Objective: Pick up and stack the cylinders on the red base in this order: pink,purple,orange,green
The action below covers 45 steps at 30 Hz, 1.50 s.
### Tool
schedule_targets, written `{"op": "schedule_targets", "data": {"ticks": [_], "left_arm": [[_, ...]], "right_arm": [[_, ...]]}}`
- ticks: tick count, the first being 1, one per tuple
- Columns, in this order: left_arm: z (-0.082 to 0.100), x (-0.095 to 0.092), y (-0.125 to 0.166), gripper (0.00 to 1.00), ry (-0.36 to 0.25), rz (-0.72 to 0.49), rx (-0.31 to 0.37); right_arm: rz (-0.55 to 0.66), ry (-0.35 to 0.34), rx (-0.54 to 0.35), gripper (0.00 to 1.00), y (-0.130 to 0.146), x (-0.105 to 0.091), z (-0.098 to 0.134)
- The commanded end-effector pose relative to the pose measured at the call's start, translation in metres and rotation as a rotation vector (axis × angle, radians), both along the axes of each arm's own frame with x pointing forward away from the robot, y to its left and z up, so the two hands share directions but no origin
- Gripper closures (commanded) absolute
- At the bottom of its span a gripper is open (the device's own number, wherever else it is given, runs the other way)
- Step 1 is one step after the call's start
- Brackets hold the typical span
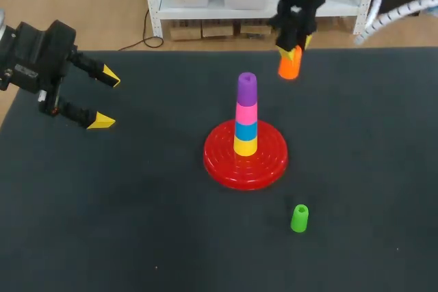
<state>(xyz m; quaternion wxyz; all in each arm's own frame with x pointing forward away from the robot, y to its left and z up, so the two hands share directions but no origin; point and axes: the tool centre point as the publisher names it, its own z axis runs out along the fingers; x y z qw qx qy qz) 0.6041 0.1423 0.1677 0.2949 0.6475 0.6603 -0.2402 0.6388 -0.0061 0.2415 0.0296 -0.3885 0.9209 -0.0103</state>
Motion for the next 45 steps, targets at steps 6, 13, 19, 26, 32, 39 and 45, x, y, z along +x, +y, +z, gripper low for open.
{"op": "schedule_targets", "data": {"ticks": [6,13,19,26,32,39,45], "left_arm": [[-0.001,-0.001,0.001,0.00,-0.004,0.000,-0.003],[-0.001,-0.001,0.001,0.00,-0.004,0.000,-0.003],[-0.001,-0.001,0.001,0.00,-0.004,0.000,-0.003],[-0.001,-0.001,0.001,0.00,-0.004,0.000,-0.003],[-0.001,-0.001,0.001,0.00,-0.004,0.000,-0.003],[-0.001,-0.001,0.001,0.00,-0.004,0.000,-0.003],[-0.001,-0.001,0.001,0.00,-0.004,0.000,-0.003]], "right_arm": [[0.023,0.027,-0.028,1.00,0.031,0.012,0.012],[0.054,0.037,-0.031,1.00,0.051,0.012,0.007],[0.070,0.048,-0.035,1.00,0.063,0.012,-0.001],[0.080,0.053,-0.036,1.00,0.068,0.007,-0.003],[0.080,0.054,-0.033,1.00,0.068,0.004,-0.003],[0.080,0.053,-0.028,1.00,0.066,0.000,-0.003],[0.078,0.057,-0.026,1.00,0.065,-0.002,-0.005]]}}
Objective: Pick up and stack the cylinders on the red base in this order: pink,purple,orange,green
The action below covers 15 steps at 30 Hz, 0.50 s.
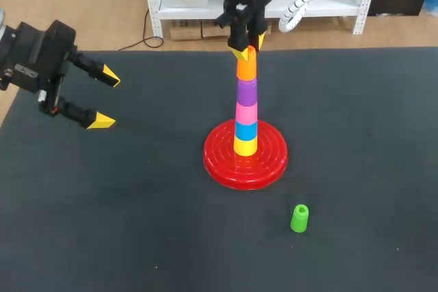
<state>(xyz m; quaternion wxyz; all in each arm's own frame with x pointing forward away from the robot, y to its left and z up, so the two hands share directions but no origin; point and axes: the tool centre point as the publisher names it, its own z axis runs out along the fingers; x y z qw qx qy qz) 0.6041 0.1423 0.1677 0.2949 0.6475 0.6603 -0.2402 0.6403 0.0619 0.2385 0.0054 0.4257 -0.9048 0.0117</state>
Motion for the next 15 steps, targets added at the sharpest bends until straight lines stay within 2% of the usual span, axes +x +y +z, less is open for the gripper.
{"op": "schedule_targets", "data": {"ticks": [1,15], "left_arm": [[-0.0009,-0.0006,0.0007,0.00,-0.004,0.000,-0.003],[-0.0009,-0.0006,0.0007,0.00,-0.004,0.000,-0.003]], "right_arm": [[-0.003,-0.006,0.006,1.00,-0.0032,-0.0034,-0.0025],[-0.003,0.000,0.007,1.00,-0.0020,-0.0036,-0.0109]]}}
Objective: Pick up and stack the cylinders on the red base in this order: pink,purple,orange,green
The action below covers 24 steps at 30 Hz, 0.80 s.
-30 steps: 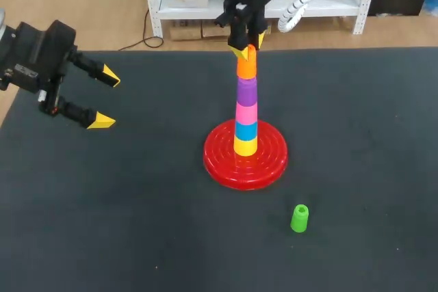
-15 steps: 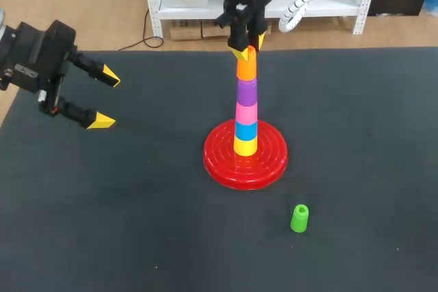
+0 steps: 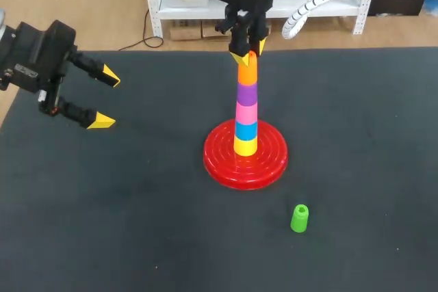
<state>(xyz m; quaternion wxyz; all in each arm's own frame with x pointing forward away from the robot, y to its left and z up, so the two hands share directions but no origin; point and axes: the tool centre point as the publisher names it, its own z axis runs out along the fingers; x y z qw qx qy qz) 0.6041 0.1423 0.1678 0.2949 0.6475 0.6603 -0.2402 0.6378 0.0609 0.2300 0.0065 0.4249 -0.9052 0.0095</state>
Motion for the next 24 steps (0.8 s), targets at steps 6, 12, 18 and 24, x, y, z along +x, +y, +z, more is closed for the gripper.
{"op": "schedule_targets", "data": {"ticks": [6,12,18,24], "left_arm": [[-0.001,-0.001,0.001,0.00,-0.004,0.000,-0.003],[-0.001,-0.001,0.001,0.00,-0.004,0.000,-0.003],[-0.001,-0.001,0.001,0.00,-0.004,0.000,-0.003],[-0.001,-0.001,0.001,0.00,-0.004,0.000,-0.003]], "right_arm": [[-0.002,-0.007,0.007,1.00,-0.003,-0.002,-0.007],[-0.017,0.027,-0.002,1.00,-0.003,-0.001,-0.021],[-0.007,-0.005,0.026,0.94,-0.004,-0.006,-0.013],[0.007,-0.055,0.066,0.00,-0.013,-0.019,0.010]]}}
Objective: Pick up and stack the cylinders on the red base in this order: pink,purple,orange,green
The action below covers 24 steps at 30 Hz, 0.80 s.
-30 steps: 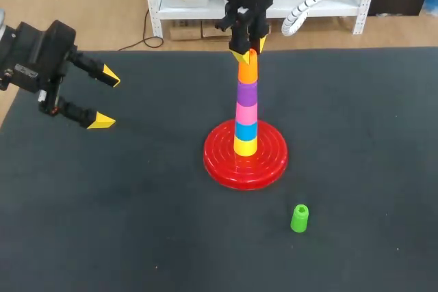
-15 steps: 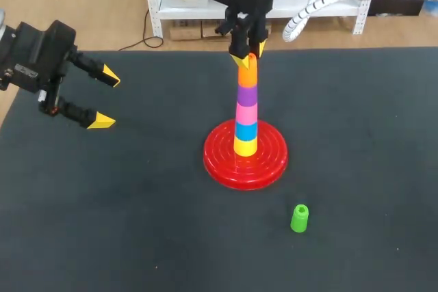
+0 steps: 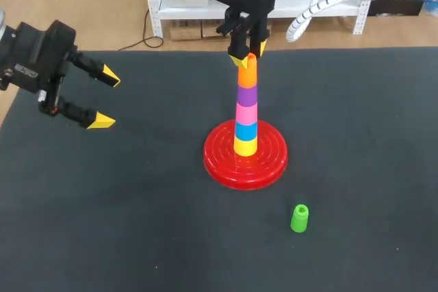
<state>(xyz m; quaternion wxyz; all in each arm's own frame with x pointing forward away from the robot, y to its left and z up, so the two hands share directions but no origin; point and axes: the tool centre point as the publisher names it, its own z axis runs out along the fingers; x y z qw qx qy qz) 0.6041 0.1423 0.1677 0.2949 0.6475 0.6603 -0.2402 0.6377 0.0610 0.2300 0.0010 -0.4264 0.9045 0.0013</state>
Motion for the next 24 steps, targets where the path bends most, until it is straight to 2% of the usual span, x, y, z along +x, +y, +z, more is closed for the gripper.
{"op": "schedule_targets", "data": {"ticks": [1,4,9,18,24], "left_arm": [[-0.001,-0.001,0.001,0.00,-0.004,0.000,-0.003],[-0.001,-0.001,0.001,0.00,-0.004,0.000,-0.003],[-0.001,-0.001,0.001,0.00,-0.004,0.000,-0.003],[-0.001,-0.001,0.001,0.00,-0.004,0.000,-0.003],[-0.001,-0.001,0.001,0.00,-0.004,0.000,-0.003]], "right_arm": [[0.008,-0.059,0.044,0.00,-0.015,-0.022,0.011],[0.022,-0.079,0.050,0.00,-0.023,-0.033,0.011],[0.045,-0.090,0.048,0.00,-0.038,-0.052,-0.005],[0.072,-0.052,0.041,0.00,-0.059,-0.085,-0.029],[0.077,-0.058,0.054,0.00,-0.074,-0.100,-0.047]]}}
